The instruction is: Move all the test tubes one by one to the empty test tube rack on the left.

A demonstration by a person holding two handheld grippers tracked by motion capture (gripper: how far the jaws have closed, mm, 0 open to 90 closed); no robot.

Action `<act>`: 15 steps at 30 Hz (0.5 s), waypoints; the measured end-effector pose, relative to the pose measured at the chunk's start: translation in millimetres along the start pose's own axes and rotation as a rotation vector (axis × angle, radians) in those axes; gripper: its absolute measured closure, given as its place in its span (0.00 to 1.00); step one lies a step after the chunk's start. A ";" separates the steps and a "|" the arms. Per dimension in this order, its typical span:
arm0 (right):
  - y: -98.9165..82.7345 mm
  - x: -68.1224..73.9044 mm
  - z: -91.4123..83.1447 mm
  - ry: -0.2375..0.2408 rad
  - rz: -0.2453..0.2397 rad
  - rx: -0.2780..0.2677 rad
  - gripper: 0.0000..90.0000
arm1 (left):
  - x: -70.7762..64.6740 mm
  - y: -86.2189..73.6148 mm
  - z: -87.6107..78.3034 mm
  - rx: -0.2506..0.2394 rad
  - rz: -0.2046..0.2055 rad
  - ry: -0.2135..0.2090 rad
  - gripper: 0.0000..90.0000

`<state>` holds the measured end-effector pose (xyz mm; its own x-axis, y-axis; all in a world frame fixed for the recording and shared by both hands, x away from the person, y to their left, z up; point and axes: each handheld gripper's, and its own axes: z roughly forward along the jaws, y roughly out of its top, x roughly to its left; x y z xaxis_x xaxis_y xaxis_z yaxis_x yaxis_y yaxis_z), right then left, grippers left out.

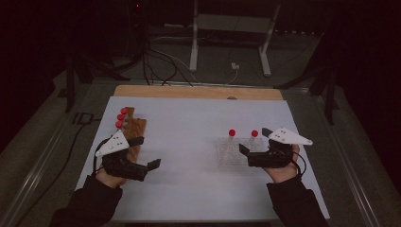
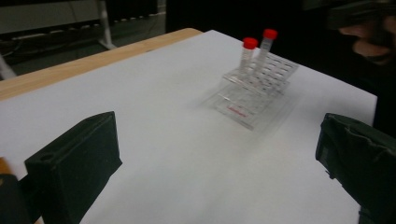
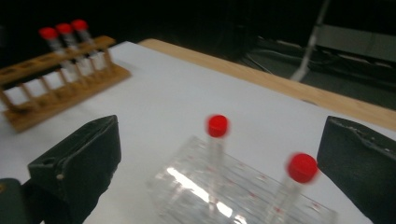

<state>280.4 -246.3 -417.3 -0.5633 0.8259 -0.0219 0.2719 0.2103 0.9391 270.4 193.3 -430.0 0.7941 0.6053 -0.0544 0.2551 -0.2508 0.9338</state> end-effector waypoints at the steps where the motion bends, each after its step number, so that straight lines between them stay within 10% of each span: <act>1: -1.7 -3.2 1.3 -0.012 0.005 0.009 0.00 | -1.5 -0.4 0.4 -0.003 0.003 0.000 0.01; 15: -27.8 -33.2 20.7 -0.122 0.061 0.127 0.14 | -11.4 -4.0 5.6 0.005 0.031 -0.030 0.01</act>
<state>307.7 -268.7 -449.8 -0.4463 0.8947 -0.0152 0.4032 0.2162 0.8892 263.4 183.2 -435.1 0.8179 0.5743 -0.0356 0.2324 -0.2732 0.9335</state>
